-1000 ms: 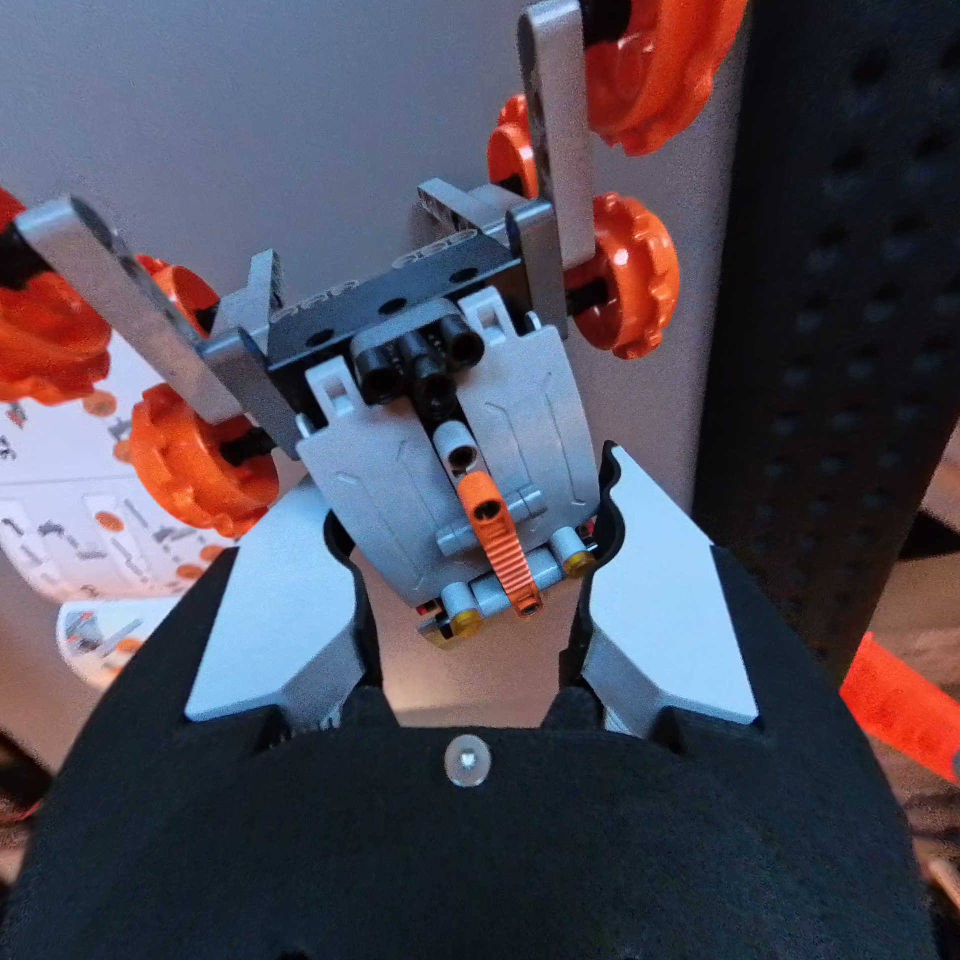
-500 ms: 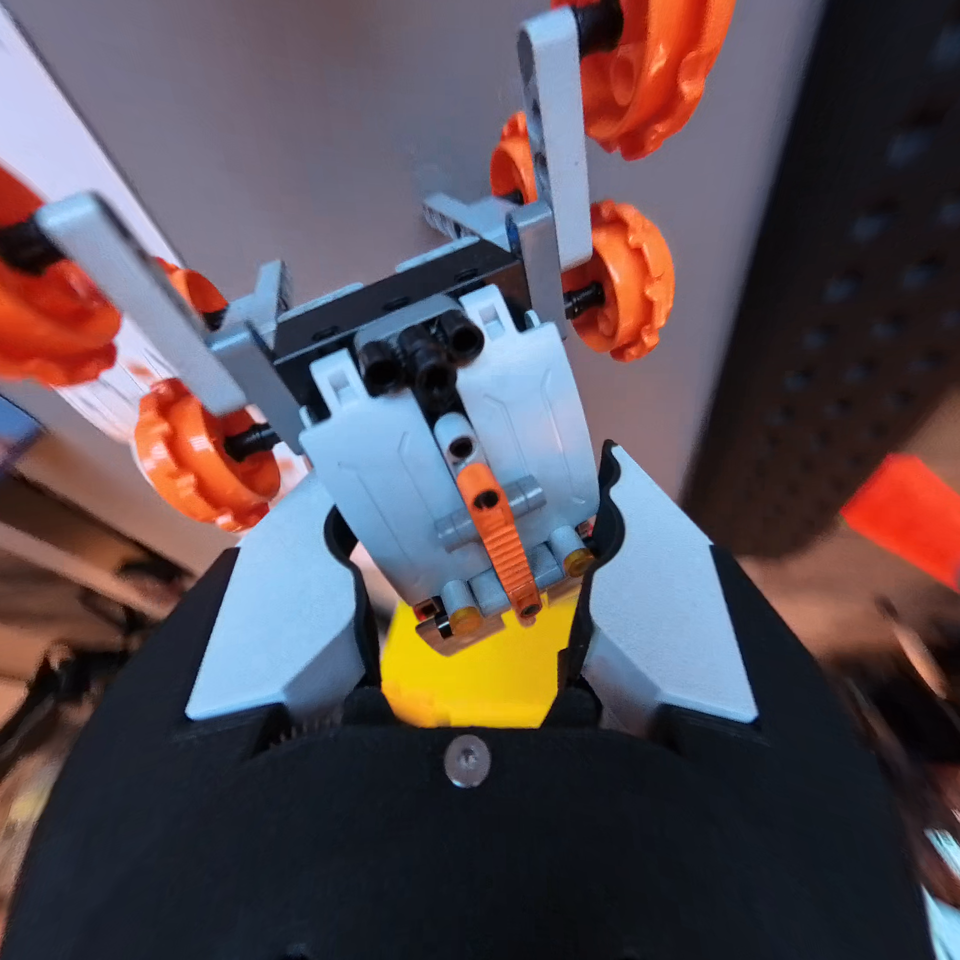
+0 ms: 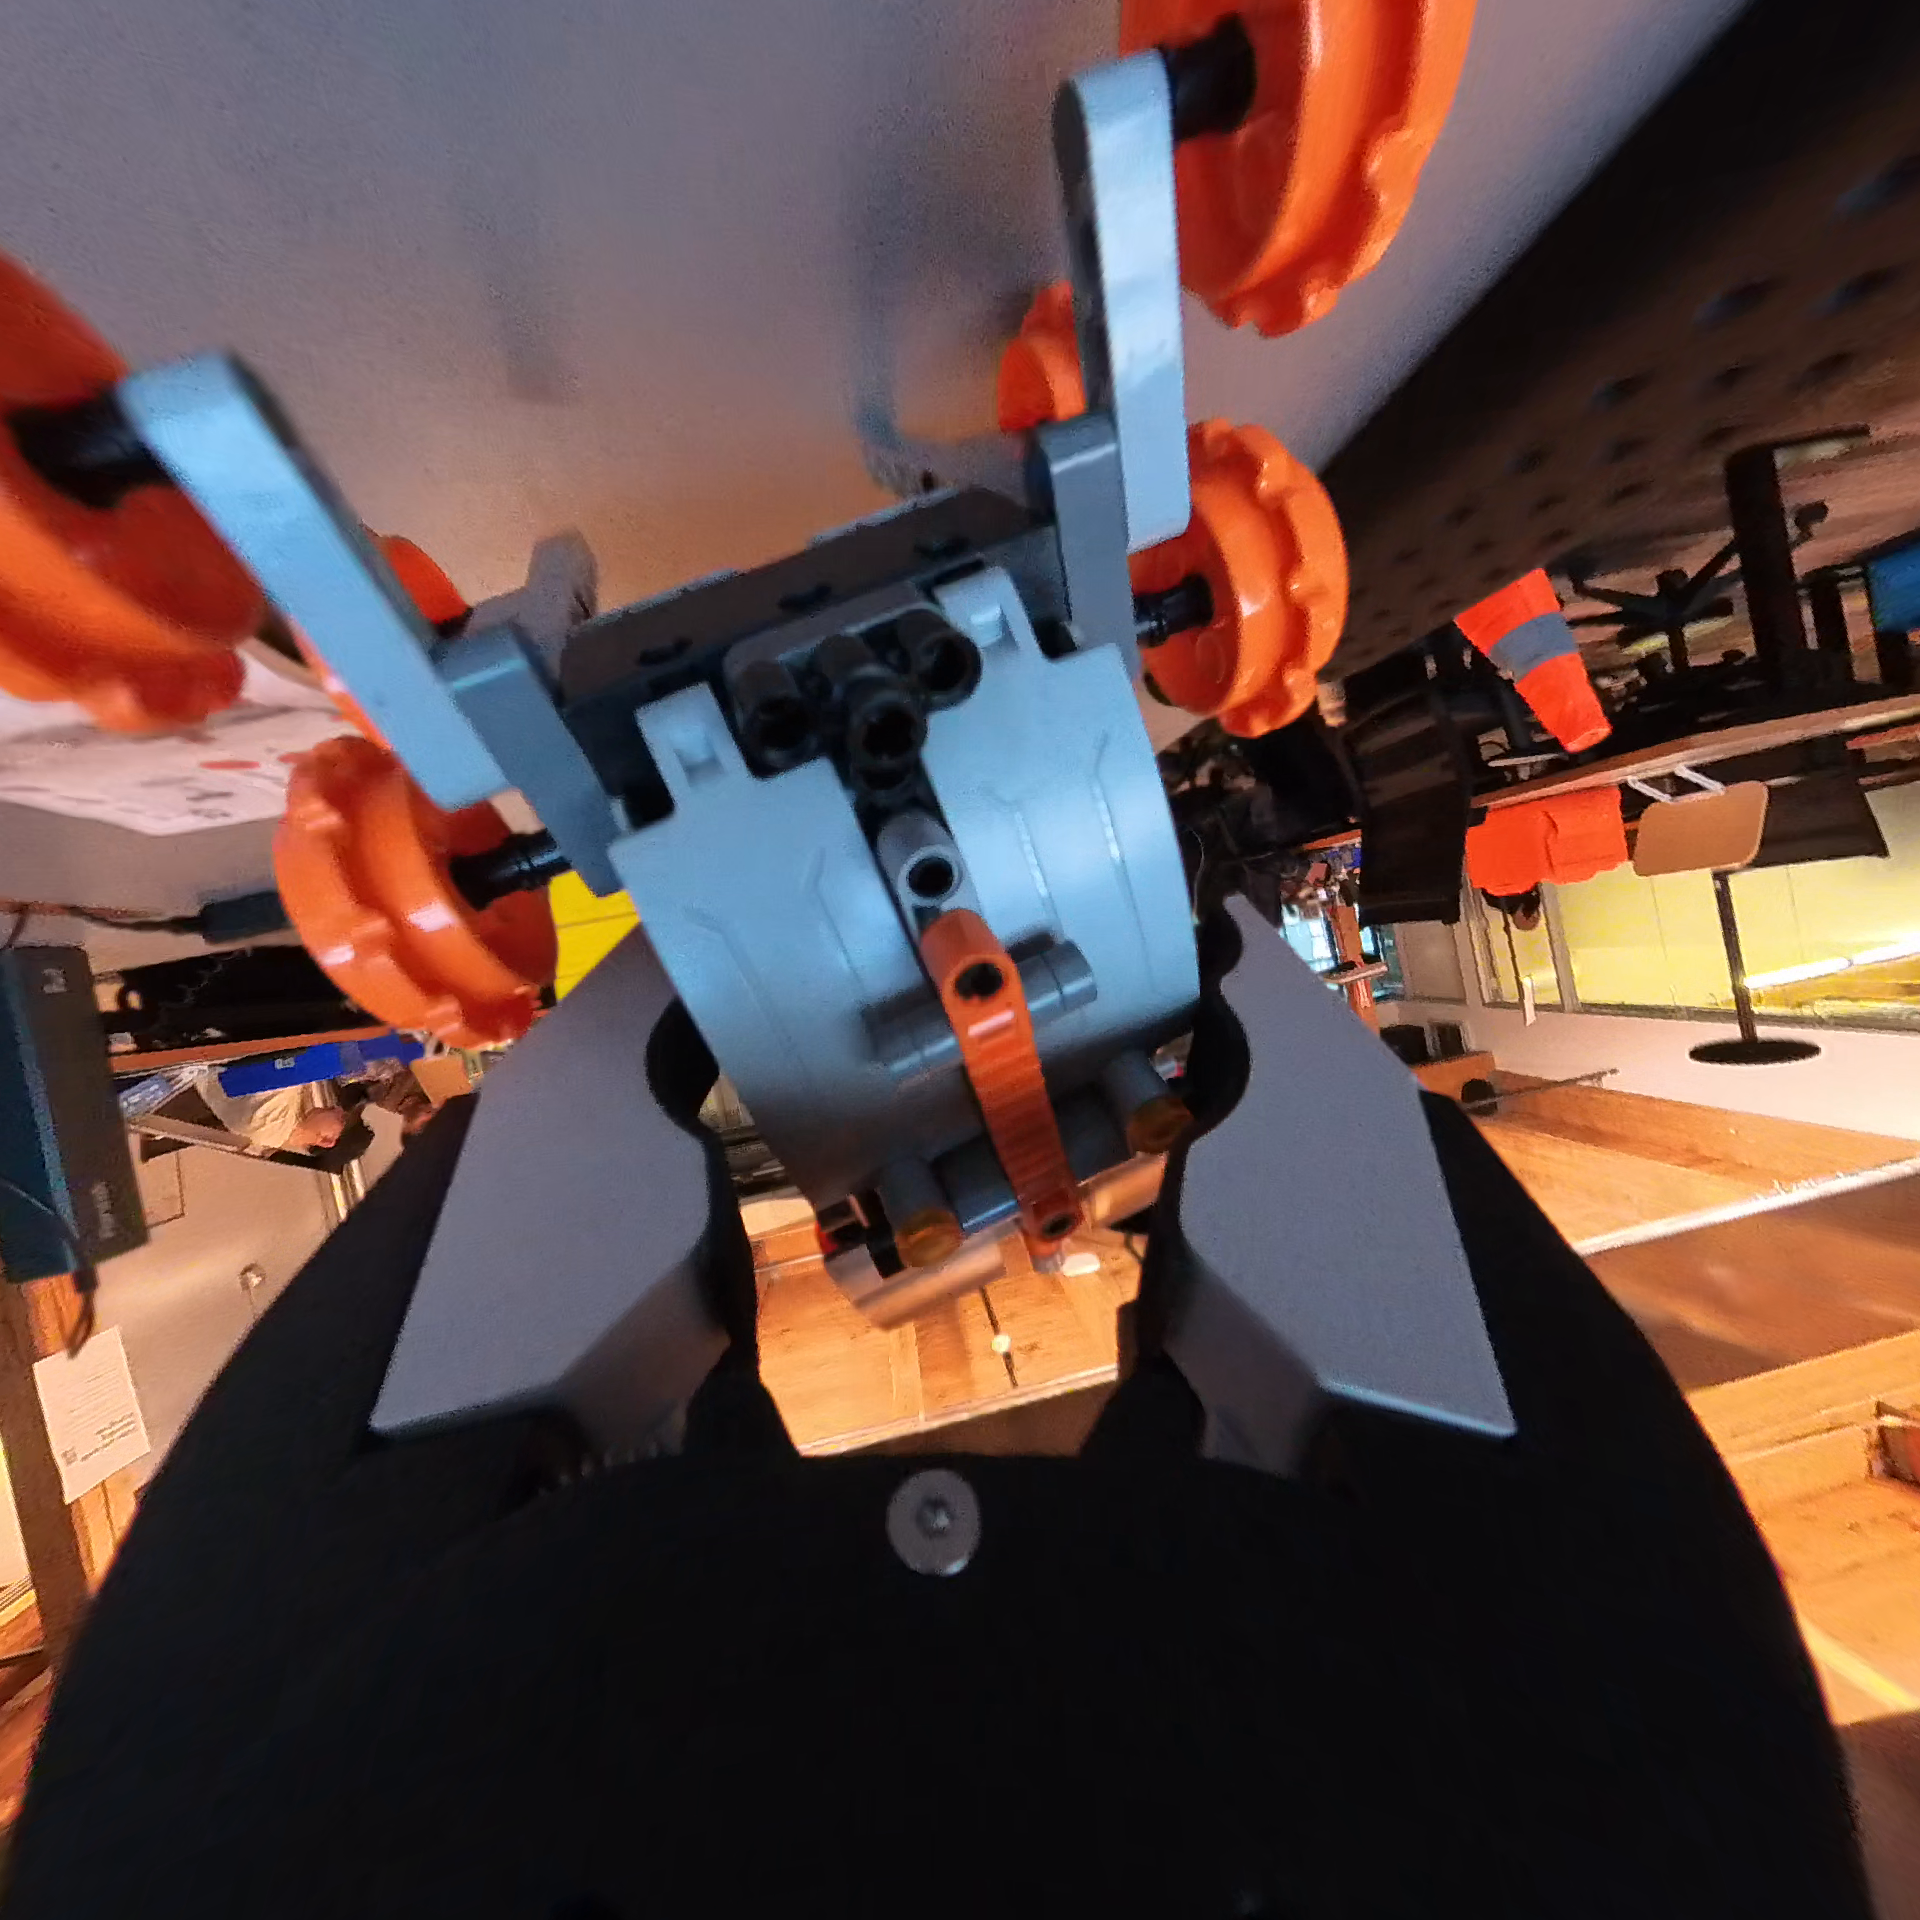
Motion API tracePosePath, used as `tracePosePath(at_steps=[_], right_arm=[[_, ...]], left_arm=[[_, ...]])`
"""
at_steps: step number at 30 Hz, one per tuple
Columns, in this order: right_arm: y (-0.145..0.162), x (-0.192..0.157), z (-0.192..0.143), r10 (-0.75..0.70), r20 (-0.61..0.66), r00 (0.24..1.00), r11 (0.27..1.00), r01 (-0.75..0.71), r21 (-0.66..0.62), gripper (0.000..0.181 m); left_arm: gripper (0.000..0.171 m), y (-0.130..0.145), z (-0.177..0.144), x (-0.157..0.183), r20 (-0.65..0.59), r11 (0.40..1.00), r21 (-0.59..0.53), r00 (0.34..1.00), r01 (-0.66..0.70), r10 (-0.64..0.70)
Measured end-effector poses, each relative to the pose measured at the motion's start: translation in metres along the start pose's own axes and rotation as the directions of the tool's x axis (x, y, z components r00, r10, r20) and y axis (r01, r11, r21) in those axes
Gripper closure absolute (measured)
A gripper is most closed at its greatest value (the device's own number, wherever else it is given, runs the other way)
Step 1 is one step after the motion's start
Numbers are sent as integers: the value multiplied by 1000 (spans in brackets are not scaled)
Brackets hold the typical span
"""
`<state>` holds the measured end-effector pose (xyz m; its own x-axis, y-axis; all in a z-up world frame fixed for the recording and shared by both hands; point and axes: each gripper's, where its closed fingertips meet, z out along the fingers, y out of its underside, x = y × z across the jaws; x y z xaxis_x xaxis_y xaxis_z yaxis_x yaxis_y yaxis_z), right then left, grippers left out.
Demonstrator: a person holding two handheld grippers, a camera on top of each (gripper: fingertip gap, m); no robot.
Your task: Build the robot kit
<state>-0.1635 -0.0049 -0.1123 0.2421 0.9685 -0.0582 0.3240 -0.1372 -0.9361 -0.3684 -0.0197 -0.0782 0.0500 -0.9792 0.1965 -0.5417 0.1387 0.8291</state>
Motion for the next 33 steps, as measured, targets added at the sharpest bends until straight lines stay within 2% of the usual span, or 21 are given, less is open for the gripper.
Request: tracePosePath(at_steps=[5, 7, 10, 14, 16, 18, 20, 21, 24, 28, 33], right_arm=[[-5, 11, -6, 51, -2, 999, 998, -51, 47, 105], [-6, 15, -9, 75, -1, 997, 995, -75, 66, 105], [-10, 23, -17, 120, -8, 993, 987, -118, 109, 105], [-12, 29, -22, 172, 0, 985, 975, -170, 143, 104], [-11, 29, -23, 175, 0, 985, 975, -173, 140, 102], [-10, 27, -21, 165, -5, 986, 978, -163, 128, 102], [-10, 21, -16, 153, 11, 988, 982, -153, 110, 102], [-8, 19, -13, 145, 15, 989, 985, -146, 91, 102], [-6, 14, -10, 100, 3, 995, 993, -100, 68, 102], [-7, 14, -12, 101, -7, 995, 992, -100, 82, 102], [-9, 15, -16, 136, 12, 991, 985, -136, 106, 101]], left_arm=[[77, -10, -4, 6, -30, 993, -97, 998, -64, 62], [76, -14, -7, 8, -51, 991, -101, 996, -82, 78], [74, -25, -15, 7, -47, 999, -29, 998, -41, 40], [50, -31, -33, 14, -80, 994, 108, 997, 23, -14], [58, -27, -48, 16, -71, 977, 208, 997, 57, -43], [64, -26, -57, 17, -77, 932, 347, 994, 100, -78], [73, -27, -52, 13, -55, 894, 436, 995, 101, -86], [72, -31, -46, 12, -45, 879, 468, 995, 95, -84], [68, -38, -24, 7, -8, 885, 459, 997, 77, -83], [76, -38, -22, -1, 7, 909, 414, 999, 40, -47], [80, -30, -26, -1, -177, 965, 245, 983, 90, -47]])
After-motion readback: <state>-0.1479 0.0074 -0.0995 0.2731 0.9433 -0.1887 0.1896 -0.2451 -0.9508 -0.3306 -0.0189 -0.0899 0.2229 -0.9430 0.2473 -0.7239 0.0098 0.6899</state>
